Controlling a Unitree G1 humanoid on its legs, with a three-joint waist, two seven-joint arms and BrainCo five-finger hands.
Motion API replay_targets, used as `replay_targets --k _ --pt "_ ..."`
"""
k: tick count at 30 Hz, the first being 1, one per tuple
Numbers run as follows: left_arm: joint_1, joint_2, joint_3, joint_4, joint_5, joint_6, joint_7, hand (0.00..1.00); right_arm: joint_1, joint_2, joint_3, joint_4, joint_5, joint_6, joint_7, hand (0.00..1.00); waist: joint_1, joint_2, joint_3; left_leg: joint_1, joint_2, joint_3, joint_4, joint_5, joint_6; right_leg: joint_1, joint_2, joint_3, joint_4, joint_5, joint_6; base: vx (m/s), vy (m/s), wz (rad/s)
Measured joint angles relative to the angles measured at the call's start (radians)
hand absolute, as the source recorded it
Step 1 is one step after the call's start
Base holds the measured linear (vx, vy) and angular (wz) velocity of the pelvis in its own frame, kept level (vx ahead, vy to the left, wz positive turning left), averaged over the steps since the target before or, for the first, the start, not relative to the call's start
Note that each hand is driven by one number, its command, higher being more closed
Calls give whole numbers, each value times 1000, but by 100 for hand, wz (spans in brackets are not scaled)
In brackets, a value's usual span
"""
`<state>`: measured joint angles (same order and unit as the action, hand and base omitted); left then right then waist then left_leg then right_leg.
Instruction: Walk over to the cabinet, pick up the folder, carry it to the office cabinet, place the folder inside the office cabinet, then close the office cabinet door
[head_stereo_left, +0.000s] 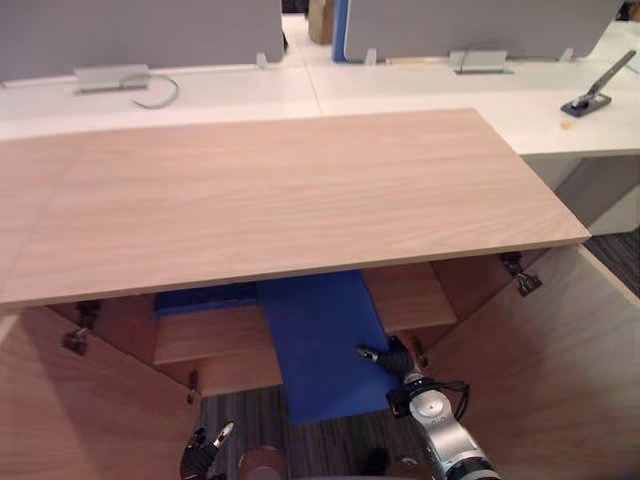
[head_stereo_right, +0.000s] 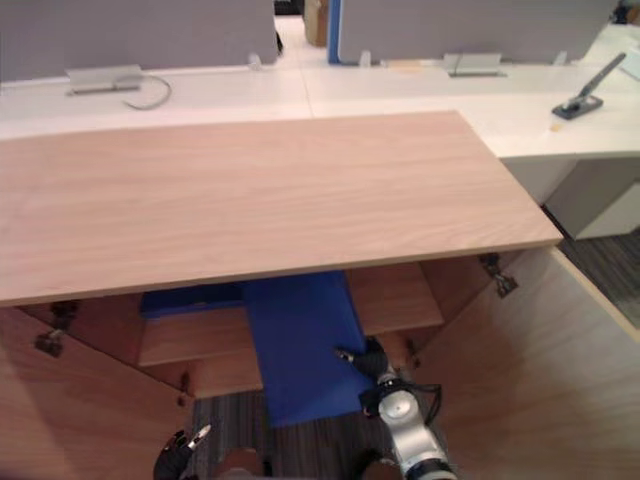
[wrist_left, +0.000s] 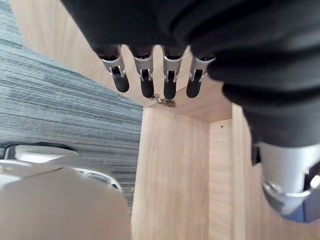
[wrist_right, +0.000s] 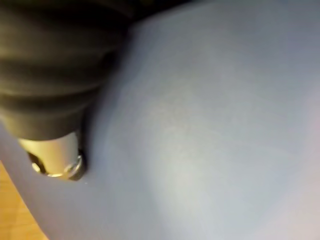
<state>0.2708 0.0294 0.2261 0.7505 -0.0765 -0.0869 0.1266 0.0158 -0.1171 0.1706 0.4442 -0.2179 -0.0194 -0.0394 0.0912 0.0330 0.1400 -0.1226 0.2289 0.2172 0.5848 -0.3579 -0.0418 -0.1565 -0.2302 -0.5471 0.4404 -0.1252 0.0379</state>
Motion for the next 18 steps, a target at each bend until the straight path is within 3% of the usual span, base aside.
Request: replay_targets --k 2,5,8,13,16,18 --pt "0 -6 4 6 7 4 0 0 24 3 -22 -33 16 0 0 100 -4 3 5 10 11 -1 19 -5 -7 3 -3 0 36 -24 -7 99 -128 -10" --pt "-5 -5 4 5 21 4 -2 0 29 5 -44 -62 183 -5 -1 100 -21 4 18 22 15 -4 39 -17 -20 4 -22 0 100 -56 -9 33 -61 4" --pt "-24 1 -6 5 18 2 -2 0 28 30 -135 -62 448 -23 -11 100 -26 7 38 18 9 -16 88 -48 -26 4 -58 -2 169 -102 -1 -46 6 19" --pt "-22 7 -18 5 -12 3 10 0 11 112 -320 -61 917 -115 -76 100 -38 10 69 -36 -11 -78 203 -110 -26 -6 -126 -26 300 -170 12 -112 31 33" --pt "-15 7 -24 0 -17 5 27 0 -9 150 -324 -84 1077 -176 -91 100 -33 12 76 -82 -22 -107 265 -131 -13 -19 -159 -46 357 -194 13 -75 57 31" --pt "-2 0 -26 -29 -36 11 39 0 -46 187 -343 -103 1164 -217 -149 100 -21 12 83 -116 -34 -128 315 -148 -7 -30 -190 -56 408 -216 18 -58 76 36"
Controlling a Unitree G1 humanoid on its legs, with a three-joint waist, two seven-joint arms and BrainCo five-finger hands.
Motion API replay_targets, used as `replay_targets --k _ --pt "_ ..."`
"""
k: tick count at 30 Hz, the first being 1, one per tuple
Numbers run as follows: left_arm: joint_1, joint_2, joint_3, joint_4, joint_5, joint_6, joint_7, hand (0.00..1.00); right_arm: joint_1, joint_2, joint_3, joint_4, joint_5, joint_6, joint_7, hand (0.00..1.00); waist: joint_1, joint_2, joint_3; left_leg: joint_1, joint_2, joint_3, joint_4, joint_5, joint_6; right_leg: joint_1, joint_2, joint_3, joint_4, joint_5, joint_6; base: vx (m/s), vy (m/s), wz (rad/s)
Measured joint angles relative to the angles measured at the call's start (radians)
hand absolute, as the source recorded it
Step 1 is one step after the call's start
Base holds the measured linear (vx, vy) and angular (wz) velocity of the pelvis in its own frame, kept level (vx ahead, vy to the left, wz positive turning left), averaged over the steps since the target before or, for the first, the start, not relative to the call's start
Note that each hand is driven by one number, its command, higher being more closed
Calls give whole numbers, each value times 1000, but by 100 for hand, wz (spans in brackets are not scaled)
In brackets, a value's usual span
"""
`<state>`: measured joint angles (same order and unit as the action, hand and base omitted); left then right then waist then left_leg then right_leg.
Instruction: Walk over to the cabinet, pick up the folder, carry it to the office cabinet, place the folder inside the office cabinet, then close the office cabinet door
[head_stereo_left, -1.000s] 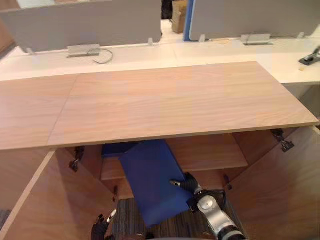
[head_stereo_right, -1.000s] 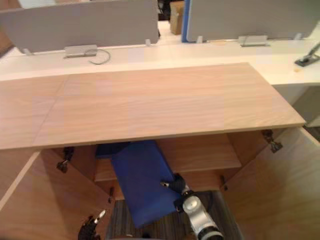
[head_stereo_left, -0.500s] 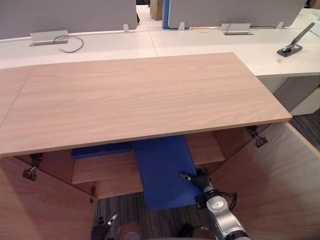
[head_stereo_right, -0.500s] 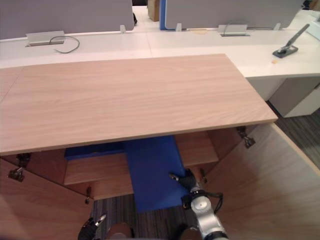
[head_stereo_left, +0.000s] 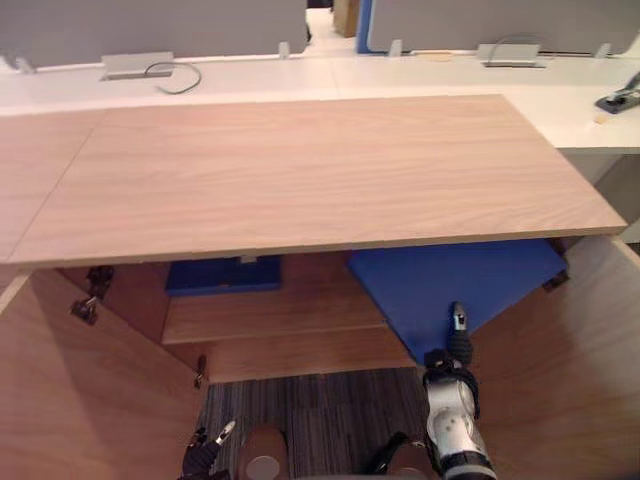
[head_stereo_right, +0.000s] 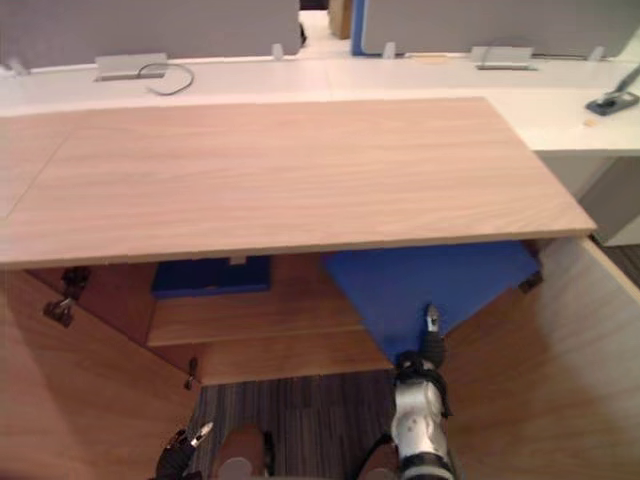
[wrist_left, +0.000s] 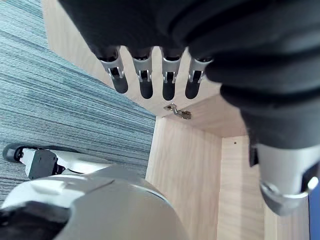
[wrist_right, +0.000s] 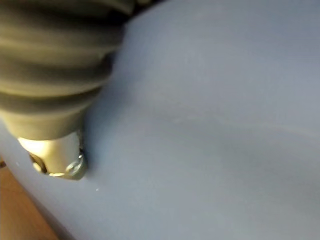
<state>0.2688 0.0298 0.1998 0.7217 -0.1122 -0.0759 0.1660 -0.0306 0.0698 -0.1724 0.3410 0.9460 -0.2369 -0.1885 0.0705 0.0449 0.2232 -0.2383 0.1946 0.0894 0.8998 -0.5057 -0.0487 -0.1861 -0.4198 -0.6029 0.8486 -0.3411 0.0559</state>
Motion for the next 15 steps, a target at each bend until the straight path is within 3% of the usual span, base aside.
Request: replay_targets --k 3,8,12,15 --pt "43 -18 -1 -41 -2 6 6 0 -34 4 -7 -8 71 -80 -49 100 6 10 5 -45 -24 -20 76 -33 15 -13 -57 -12 77 -33 14 -51 83 31" --pt "78 -24 -3 -49 -6 8 11 0 -115 1 -54 -9 124 -124 -92 100 12 12 4 -140 -50 -45 189 -76 21 -71 -123 -13 187 -73 23 -42 75 24" --pt "80 -26 -9 -49 -7 7 16 0 -288 -24 -121 31 134 -150 -155 100 15 20 15 -229 -79 -41 265 -85 21 -150 -187 6 266 -84 23 -42 44 17" --pt "80 -30 -31 -44 -11 7 24 0 -428 -80 -154 88 133 -157 -182 100 22 49 32 -302 -85 -23 305 -96 29 -230 -216 34 303 -86 26 -74 43 2"
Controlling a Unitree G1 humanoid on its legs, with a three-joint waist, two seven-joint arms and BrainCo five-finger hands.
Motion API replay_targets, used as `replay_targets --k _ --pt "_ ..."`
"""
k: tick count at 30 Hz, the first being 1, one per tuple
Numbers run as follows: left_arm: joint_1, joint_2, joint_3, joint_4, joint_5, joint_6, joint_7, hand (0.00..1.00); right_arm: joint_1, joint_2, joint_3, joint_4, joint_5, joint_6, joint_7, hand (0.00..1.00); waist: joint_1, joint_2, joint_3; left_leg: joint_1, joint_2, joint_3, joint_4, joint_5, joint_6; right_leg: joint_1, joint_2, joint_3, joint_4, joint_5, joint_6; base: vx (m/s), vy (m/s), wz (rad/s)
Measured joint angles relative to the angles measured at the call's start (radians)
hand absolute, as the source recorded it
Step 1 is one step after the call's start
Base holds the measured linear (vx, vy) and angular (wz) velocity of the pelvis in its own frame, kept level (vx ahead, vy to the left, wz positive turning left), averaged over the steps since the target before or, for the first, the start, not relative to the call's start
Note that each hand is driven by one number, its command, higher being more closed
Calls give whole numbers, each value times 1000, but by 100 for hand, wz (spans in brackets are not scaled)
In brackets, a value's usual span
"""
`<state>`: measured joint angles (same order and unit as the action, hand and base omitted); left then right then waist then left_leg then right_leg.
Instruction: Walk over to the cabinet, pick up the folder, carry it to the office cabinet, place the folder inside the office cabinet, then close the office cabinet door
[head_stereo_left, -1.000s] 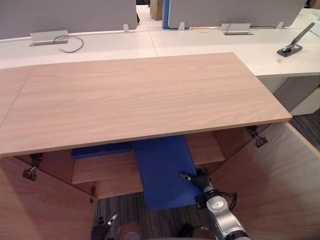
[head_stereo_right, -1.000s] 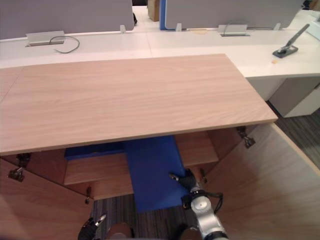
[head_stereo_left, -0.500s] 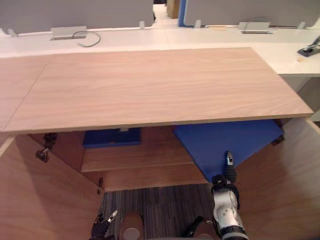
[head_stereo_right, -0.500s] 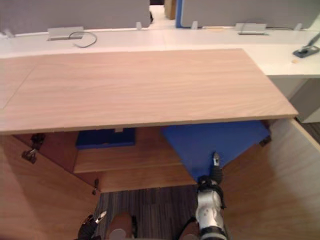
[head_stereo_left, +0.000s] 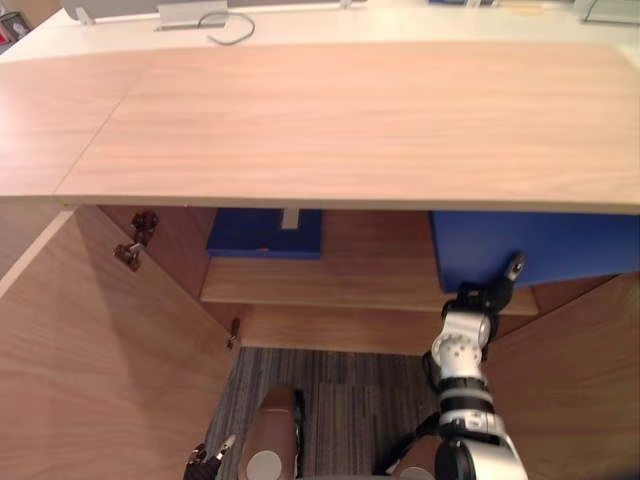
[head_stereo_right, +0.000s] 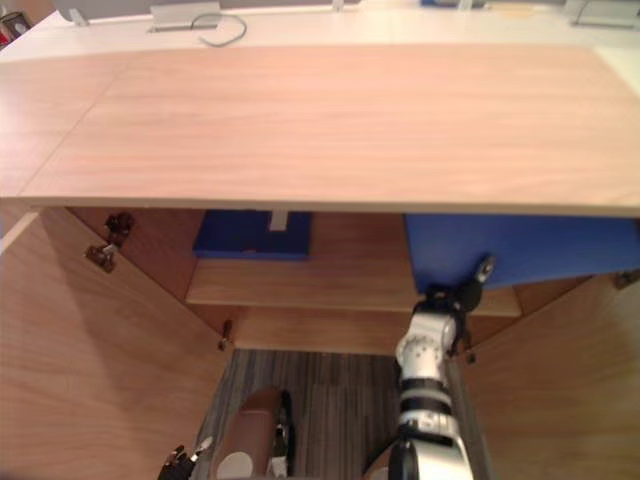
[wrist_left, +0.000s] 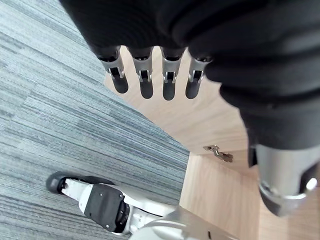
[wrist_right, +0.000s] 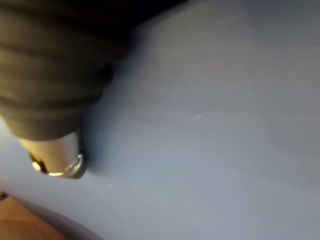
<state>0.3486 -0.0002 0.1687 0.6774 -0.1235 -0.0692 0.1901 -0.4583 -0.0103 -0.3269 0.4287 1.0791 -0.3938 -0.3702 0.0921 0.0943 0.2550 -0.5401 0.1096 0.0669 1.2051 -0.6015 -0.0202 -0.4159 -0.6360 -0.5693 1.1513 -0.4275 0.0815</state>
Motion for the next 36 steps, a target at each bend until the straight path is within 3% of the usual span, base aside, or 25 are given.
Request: replay_targets --k 8,16,18,19,22,24,26,30,36 --pt "-17 -17 -26 13 -12 -7 37 0 -257 -92 -89 58 1 -49 -56 100 15 47 42 -146 -4 37 69 11 17 -162 -65 38 72 17 -16 1 16 5" --pt "-68 -25 -23 80 -43 -17 68 0 -381 -189 -108 180 -75 -60 -53 100 22 78 87 -230 -12 40 93 27 30 -258 -84 60 106 20 -22 39 -21 2" --pt "-87 -24 -23 103 -52 -22 77 0 -447 -263 -66 255 -90 17 -54 100 30 86 96 -247 -12 37 93 35 29 -271 -84 59 109 21 -24 4 -35 4" --pt "-104 -25 -24 116 -68 -22 78 0 -503 -293 -66 296 -62 82 -60 100 38 95 104 -250 -12 35 93 38 30 -273 -85 59 113 21 -25 10 -46 6" --pt "-133 -31 -27 120 -74 -24 79 0 -581 -300 -74 401 22 158 -96 100 56 120 124 -264 -13 25 93 49 28 -283 -84 54 123 14 -36 23 -57 8" --pt "-146 -31 -28 121 -73 -27 79 0 -582 -307 -78 460 22 184 -111 100 61 126 132 -284 -14 17 95 54 24 -297 -85 51 130 9 -41 52 -77 11" --pt "-156 -29 -29 122 -73 -29 78 0 -581 -347 -32 512 -35 219 -113 100 61 127 150 -295 -13 9 98 56 22 -299 -84 43 132 6 -45 47 -56 9" --pt "-183 -20 -36 138 -73 -30 78 0 -613 -434 84 585 -42 282 -111 100 60 128 175 -299 -13 8 97 56 22 -300 -84 44 135 3 -44 37 -42 3" --pt "-208 7 -75 139 -72 -28 78 0 -663 -443 239 658 -32 283 -111 100 53 128 179 -309 -7 4 95 57 24 -303 -78 38 133 -2 -42 14 -43 0"
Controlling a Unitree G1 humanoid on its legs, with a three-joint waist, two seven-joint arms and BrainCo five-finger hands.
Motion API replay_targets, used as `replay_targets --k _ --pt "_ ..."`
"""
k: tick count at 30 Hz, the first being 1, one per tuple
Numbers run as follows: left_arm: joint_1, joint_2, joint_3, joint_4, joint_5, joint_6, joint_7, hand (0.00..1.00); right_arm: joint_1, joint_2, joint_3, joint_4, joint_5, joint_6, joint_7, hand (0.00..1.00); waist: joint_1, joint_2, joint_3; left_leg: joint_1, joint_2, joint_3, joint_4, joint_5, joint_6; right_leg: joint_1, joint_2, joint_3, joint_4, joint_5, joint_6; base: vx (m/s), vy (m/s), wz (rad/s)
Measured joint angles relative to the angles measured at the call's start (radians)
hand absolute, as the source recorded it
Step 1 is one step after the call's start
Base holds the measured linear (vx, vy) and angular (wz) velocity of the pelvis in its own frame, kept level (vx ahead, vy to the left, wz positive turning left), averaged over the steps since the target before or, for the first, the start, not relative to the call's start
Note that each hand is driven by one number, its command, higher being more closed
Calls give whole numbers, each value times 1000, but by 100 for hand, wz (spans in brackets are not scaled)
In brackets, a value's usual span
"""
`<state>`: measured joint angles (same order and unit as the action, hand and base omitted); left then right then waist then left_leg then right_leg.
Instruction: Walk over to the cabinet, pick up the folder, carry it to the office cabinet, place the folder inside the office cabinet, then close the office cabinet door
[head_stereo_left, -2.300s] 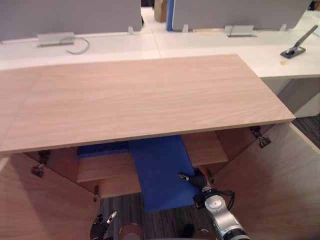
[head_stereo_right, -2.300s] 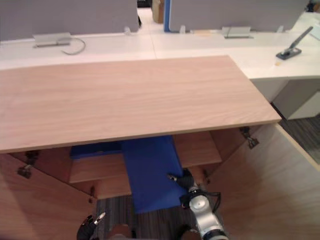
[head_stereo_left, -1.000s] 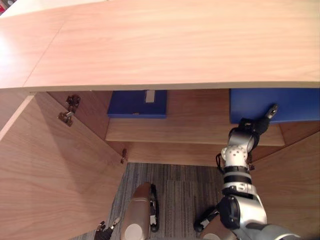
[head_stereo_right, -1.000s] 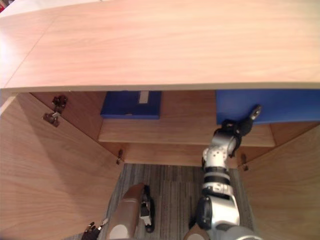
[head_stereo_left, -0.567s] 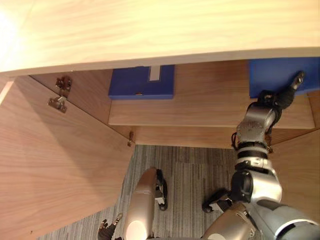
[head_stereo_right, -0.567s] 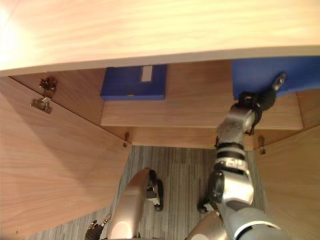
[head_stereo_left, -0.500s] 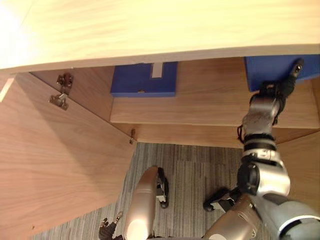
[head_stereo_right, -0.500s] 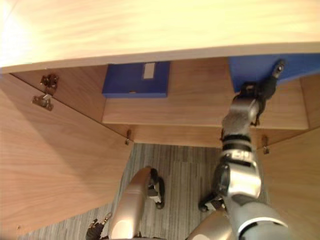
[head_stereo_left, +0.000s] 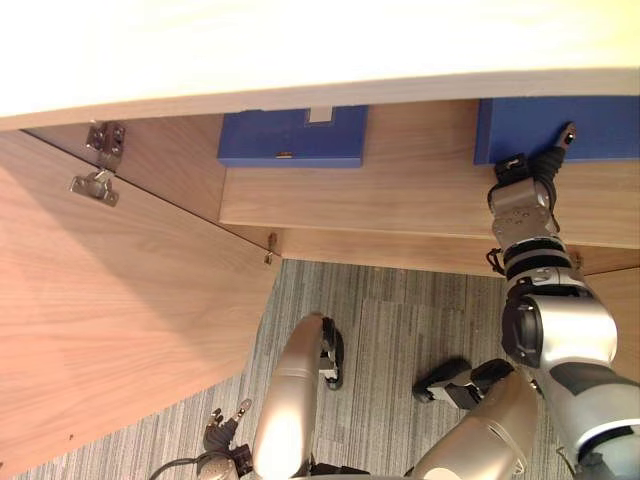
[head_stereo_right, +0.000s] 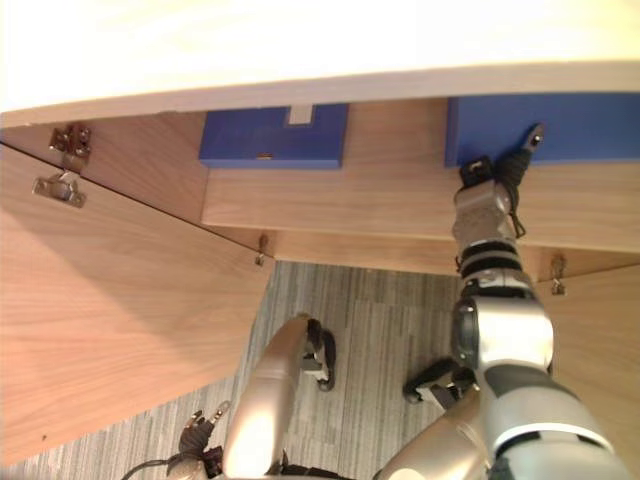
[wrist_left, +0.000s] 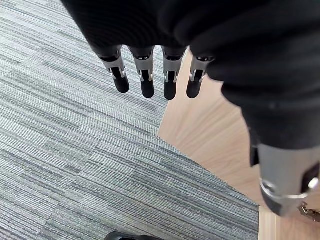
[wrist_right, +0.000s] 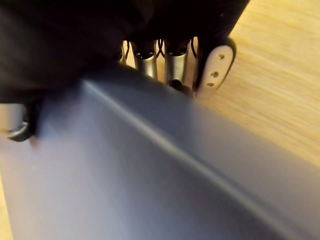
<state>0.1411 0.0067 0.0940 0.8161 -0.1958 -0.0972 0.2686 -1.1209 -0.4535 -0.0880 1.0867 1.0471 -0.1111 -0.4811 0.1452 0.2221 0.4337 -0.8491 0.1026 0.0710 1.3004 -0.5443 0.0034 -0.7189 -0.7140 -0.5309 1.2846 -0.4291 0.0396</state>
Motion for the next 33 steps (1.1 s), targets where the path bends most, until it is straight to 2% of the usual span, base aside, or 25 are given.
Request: replay_targets --k 2,3,17,22,25,29,31,32,33 --pt "-4 2 -1 0 0 1 0 0 -13 1 9 5 24 -12 0 100 0 -1 1 -12 1 -3 0 5 1 -9 2 -3 -1 0 0 -3 -42 2" --pt "-7 2 -1 0 0 2 0 0 -24 3 10 6 36 -20 0 0 1 -3 2 -20 1 -4 0 8 2 -16 3 -4 -1 1 -1 2 -46 3" --pt "-27 10 -4 0 0 5 20 0 -35 3 32 18 -10 -27 7 0 6 -24 16 -11 -3 -10 -63 52 -18 -10 19 -19 -38 6 -10 6 -62 2" --pt "-47 21 -18 -1 0 6 21 0 -35 6 64 58 -75 11 7 0 5 -32 22 18 10 -11 -109 73 -26 20 47 -41 -83 19 -21 8 -68 -5" --pt "-57 24 -18 -3 0 6 21 0 -35 5 103 67 -150 44 15 0 0 -40 27 29 11 -7 -132 87 -31 26 53 -45 -99 25 -27 15 -70 -3" --pt "-46 27 -19 -25 0 6 20 0 -62 -13 236 161 -356 124 73 0 -4 -42 29 48 31 -13 -169 104 -39 59 88 -76 -151 44 -45 21 -65 -8" --pt "-37 36 -27 -45 4 3 5 0 -66 -40 300 204 -554 168 152 0 -8 -48 30 63 27 -13 -202 121 -39 80 91 -94 -176 53 -47 18 -56 7" --pt "-35 39 -32 -47 5 3 1 0 -66 -48 330 209 -596 175 171 0 -8 -51 29 68 26 -12 -209 125 -39 82 92 -95 -180 55 -48 17 -54 4" --pt "-23 46 -37 -65 8 3 -13 0 -69 -60 384 215 -685 188 211 0 -8 -58 27 69 26 -12 -222 134 -40 83 95 -99 -190 59 -51 16 -46 0"
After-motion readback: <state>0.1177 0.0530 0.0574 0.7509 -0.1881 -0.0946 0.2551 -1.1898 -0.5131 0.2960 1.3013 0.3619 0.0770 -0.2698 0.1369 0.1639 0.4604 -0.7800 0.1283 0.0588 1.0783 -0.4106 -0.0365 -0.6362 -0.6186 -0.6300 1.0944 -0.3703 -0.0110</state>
